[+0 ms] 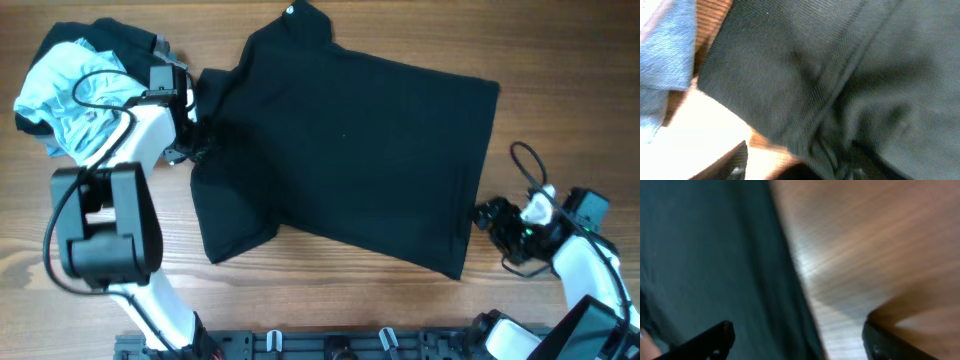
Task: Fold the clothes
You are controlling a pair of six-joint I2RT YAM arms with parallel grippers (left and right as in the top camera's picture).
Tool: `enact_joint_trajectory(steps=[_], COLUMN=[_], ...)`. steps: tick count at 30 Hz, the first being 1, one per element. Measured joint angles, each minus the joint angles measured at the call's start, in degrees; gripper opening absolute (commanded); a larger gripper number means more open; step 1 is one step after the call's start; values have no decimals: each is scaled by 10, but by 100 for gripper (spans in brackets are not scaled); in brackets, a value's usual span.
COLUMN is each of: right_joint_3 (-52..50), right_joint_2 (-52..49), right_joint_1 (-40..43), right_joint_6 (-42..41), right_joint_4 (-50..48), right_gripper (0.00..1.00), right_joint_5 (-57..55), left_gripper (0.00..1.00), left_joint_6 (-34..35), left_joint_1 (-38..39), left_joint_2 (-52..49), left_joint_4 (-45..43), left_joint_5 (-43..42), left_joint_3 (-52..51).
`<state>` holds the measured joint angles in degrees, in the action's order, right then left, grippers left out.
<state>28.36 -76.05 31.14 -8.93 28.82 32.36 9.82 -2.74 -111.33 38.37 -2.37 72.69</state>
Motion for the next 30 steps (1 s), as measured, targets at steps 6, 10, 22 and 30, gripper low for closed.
enact_joint_trajectory(steps=[6,10,22,30], right_joint_3=[10,43,181,188], right_joint_2=[-78,-100,-87,-63], right_joint_1=[-103,-84,-2,15], right_joint_6=[-36,-91,-37,-115], right_joint_4=[-86,-76,20,185], right_gripper=[4,4,73,81], right_joint_5=[6,-61,-104,-180], left_gripper=[77,77,58,64], left_joint_6=[-1,-1,-5,-3], left_joint_1=[0,0,0,130], left_joint_2=[193,221,221,222], left_joint_4=[23,31,106,181], left_joint_5=[0,0,-31,-171], left_joint_3=[-2,-2,-1,-170])
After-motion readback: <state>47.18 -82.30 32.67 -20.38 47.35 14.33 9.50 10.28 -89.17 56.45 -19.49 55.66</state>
